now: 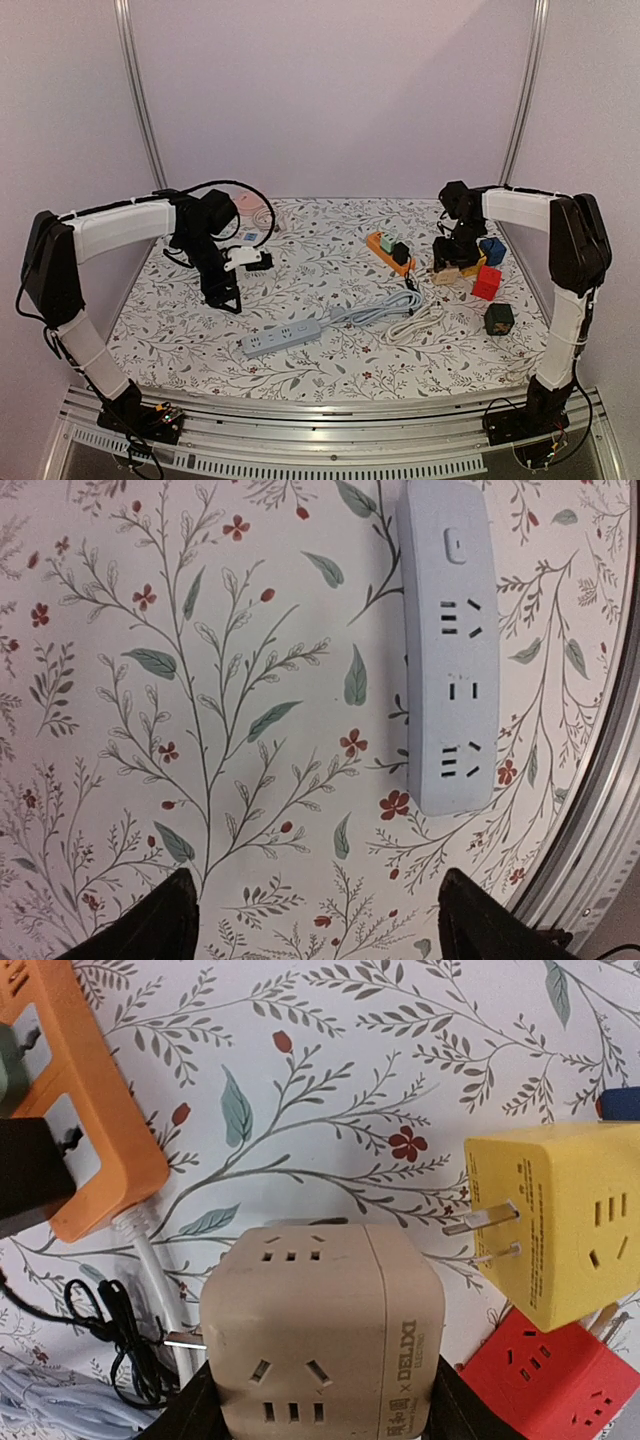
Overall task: Insert the plug
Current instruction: Pick up the plug from the center of the board.
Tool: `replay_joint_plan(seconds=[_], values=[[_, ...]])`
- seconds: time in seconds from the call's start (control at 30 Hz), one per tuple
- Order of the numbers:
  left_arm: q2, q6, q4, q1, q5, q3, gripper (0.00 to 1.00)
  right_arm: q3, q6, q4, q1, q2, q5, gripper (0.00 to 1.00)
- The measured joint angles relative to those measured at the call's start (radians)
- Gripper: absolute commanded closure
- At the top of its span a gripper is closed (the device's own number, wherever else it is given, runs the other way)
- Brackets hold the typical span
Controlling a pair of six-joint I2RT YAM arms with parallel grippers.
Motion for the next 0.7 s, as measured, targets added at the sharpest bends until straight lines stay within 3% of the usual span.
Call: replay_joint_plan(seconds=[0.23, 0.4, 0.7], values=[[-0.001, -0.034, -0.056, 0.003, 0.050, 0.158, 0.18, -0.023, -0.010, -0.006, 0.075, -0.286, 0.000, 1.00], [-0.044, -0.032, -0.103, 0.003, 0.042, 0.271, 0.16, 0.024, 0.012, 0.028, 0.207, -0.465, 0.002, 1.00], [-0.316, 0.120, -0.219, -0.001, 0.006, 0.371, 0.12, 0.029, 0.035, 0.166, 0.519, -0.529, 0.001, 1.00]])
